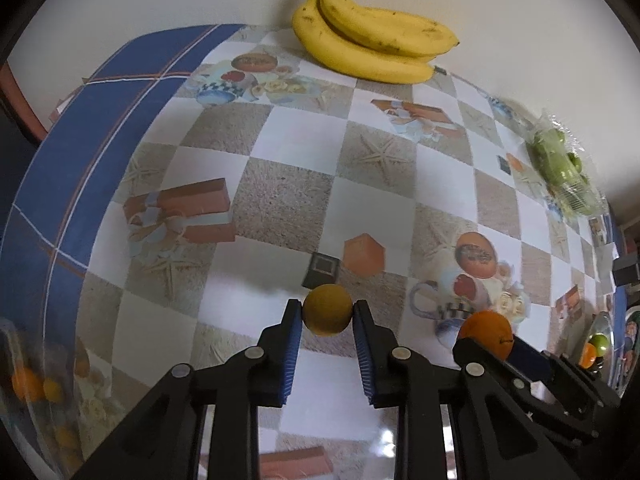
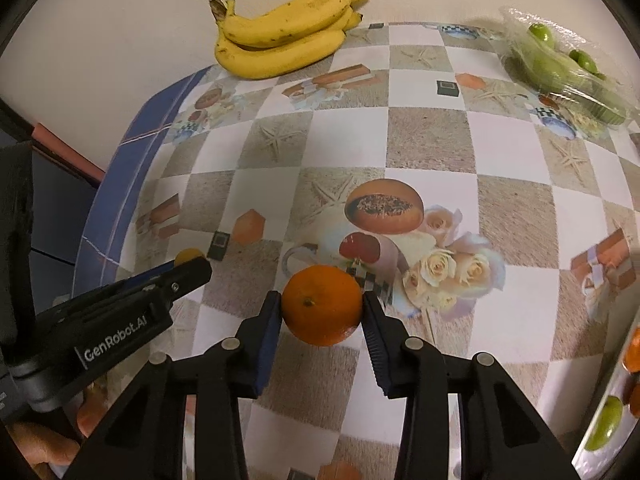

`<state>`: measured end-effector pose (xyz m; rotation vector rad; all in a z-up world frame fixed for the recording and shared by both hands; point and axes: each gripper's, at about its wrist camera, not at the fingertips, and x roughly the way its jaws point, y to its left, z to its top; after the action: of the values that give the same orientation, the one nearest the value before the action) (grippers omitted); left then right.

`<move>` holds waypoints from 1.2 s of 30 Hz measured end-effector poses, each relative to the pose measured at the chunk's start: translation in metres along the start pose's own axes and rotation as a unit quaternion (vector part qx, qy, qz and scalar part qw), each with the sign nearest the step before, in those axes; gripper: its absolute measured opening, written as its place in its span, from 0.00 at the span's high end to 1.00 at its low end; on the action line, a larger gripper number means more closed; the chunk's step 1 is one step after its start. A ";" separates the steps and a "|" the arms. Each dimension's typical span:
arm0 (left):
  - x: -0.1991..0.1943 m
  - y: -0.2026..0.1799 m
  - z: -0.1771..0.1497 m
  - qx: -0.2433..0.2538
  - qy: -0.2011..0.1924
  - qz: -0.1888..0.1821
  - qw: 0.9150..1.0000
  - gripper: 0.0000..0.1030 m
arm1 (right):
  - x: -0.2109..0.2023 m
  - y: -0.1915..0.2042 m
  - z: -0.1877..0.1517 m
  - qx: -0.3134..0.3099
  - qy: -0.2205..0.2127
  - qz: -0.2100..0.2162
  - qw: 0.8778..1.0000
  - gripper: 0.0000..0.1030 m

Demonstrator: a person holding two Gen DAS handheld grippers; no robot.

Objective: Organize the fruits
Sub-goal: 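Close the left gripper on the small yellow fruit while the right gripper grasps the orange, then carry the yellow fruit with the left gripper while the right carries the orange over the bowl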

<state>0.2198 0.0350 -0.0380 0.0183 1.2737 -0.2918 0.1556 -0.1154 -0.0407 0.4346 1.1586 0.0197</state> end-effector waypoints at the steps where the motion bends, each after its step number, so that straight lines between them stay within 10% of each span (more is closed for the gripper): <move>1: -0.004 -0.003 -0.002 -0.002 -0.003 -0.003 1.000 0.73 | -0.004 0.000 -0.002 0.000 -0.002 0.000 1.000 0.59; 36: -0.055 -0.168 -0.105 0.048 -0.068 -0.029 0.996 0.73 | -0.134 -0.125 -0.096 0.103 -0.073 -0.051 0.991 0.59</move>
<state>0.0686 -0.0970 0.0074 0.0418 1.1267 -0.3979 -0.0105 -0.2304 0.0028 0.5495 1.0402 -0.2197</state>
